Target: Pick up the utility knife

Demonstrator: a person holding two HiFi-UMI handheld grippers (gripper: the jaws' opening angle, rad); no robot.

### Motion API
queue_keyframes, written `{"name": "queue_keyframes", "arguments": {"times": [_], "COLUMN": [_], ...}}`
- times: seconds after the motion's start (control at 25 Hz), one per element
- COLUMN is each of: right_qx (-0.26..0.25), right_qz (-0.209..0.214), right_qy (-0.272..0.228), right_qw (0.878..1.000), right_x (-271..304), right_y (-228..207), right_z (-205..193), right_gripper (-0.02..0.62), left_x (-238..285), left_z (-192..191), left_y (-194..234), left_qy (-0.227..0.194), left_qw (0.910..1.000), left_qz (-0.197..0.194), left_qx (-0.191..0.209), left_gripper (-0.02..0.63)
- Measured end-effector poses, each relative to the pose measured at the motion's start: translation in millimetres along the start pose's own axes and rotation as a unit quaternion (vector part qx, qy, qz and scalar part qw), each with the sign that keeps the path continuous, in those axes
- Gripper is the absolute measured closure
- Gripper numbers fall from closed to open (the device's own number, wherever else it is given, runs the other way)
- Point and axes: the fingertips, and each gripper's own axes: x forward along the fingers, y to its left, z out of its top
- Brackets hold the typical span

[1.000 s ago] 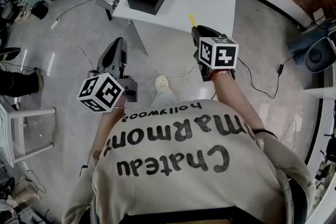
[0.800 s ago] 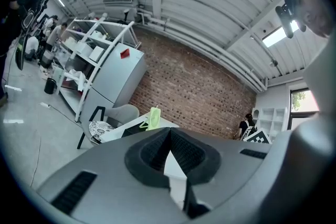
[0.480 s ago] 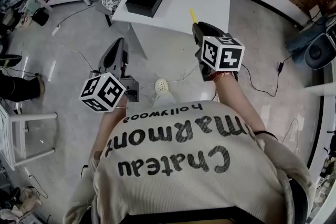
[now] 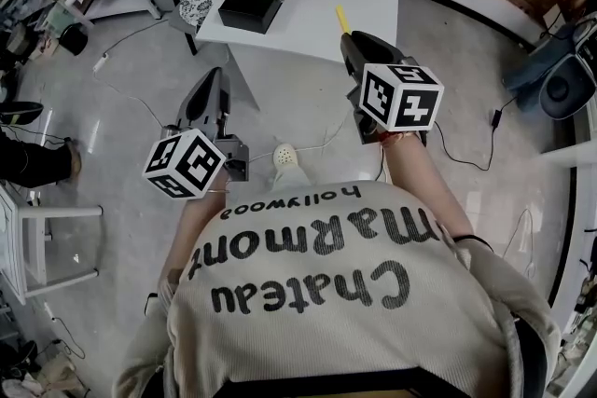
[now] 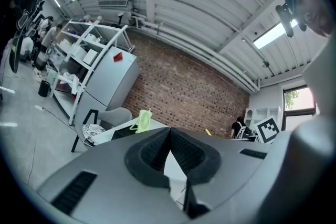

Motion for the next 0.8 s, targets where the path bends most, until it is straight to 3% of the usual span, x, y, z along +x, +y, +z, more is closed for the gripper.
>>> {"name": "queue_keyframes", "arguments": {"times": [0.32, 0.8], "right_qx": [-0.009, 0.006], "right_qz": [0.008, -0.006], "right_qy": [-0.03, -0.046], "right_qw": [0.999, 0.999], "right_x": [-38.2, -70.3], "right_y": [9.1, 19.4], "right_z": [12.5, 8.4], "right_gripper": [0.529, 0.528], "left_x": [-13.9, -27.9], "left_z": [6.9, 7.2], "left_y": [-19.6, -34.4], "left_qy": [-0.012, 0.013], "left_qw": [0.9997, 0.9992], "left_qz": [0.002, 0.002], "left_qx": [0.021, 0.037], "left_gripper": [0.606, 0.606]}}
